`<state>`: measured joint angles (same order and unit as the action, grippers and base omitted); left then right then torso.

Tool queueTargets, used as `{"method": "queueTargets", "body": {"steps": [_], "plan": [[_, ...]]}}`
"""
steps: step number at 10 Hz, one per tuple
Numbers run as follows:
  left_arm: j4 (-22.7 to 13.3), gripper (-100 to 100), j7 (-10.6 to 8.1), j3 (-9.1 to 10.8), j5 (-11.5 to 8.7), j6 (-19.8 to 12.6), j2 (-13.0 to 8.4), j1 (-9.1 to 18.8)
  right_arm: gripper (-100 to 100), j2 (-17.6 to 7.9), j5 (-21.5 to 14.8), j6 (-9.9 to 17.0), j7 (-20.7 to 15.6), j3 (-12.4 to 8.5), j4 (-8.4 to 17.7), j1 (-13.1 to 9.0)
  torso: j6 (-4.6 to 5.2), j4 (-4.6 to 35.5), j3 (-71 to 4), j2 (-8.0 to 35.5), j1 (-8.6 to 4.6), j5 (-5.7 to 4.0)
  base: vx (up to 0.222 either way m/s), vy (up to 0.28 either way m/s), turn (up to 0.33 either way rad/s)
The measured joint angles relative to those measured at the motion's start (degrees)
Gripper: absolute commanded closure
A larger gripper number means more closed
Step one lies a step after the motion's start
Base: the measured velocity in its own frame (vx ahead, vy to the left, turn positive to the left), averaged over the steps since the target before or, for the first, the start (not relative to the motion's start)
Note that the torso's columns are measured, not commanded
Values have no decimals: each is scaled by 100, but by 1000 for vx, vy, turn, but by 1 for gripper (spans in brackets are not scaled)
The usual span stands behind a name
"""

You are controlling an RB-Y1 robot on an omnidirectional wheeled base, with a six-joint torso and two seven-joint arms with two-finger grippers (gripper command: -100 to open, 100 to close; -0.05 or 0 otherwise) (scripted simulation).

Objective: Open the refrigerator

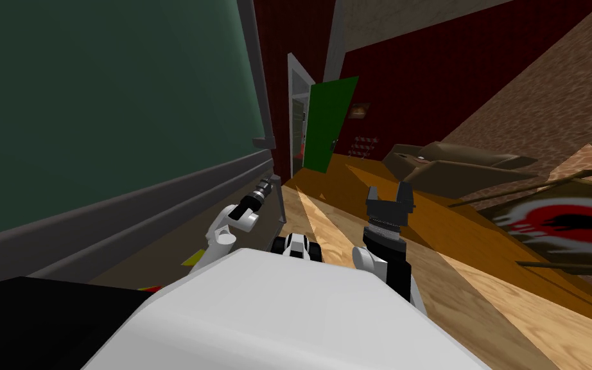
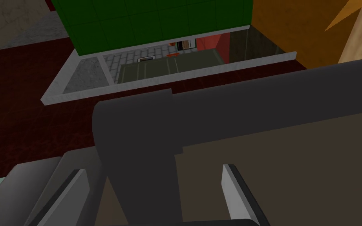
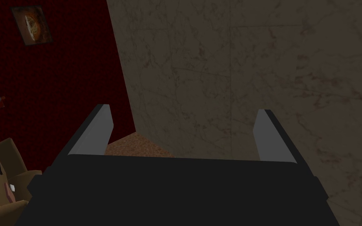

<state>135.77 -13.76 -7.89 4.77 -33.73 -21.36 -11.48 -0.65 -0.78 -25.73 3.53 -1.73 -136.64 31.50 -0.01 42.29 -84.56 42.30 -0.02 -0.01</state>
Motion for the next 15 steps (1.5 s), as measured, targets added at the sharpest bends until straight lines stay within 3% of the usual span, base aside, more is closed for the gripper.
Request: {"method": "queueTargets", "body": {"steps": [2, 3, 5, 9, 12, 14, 15], "plan": [[49, -100, -12, 11, -7, -77, -14, 19, 0, 0, 0, 0, 0, 0, 0, 1, 1, -5, -12, -22, -5, -2, 73, -14, -6], [56, 100, -14, 13, -8, -95, -16, 22, 0, 0, 0, 0, 0, 0, 0, 0, 0, -2, -4, -2, -3, -1, 0, 0, 0], [183, 100, -15, -90, -4, -105, -92, 30, 0, 1, 0, 1, 0, 2, 1, -4, 25, -4, 33, 50, -48, -2, -260, -152, -183], [454, 100, -71, -658, -51, 26, -369, -143, 0, 2, 0, 1, 0, 2, 0, -4, -19, 11, 2, 10, 38, 5, -260, -184, -129], [667, 100, -79, -1063, -35, 9, -516, -143, 0, 1, 0, 1, 0, 2, 0, -3, -20, 17, 13, 24, 22, 4, -234, -142, -132], [766, 100, -70, -1257, -7, -15, -550, -191, 0, 1, 0, 0, 0, 1, 0, -2, -23, 20, -2, 0, 39, 3, -121, -48, -101], [734, 100, -16, -1411, 153, -26, -392, -206, 0, 0, 0, 1, 0, 0, 1, -3, 3, -4, -8, -12, 38, 12, -122, 25, -126]]}}
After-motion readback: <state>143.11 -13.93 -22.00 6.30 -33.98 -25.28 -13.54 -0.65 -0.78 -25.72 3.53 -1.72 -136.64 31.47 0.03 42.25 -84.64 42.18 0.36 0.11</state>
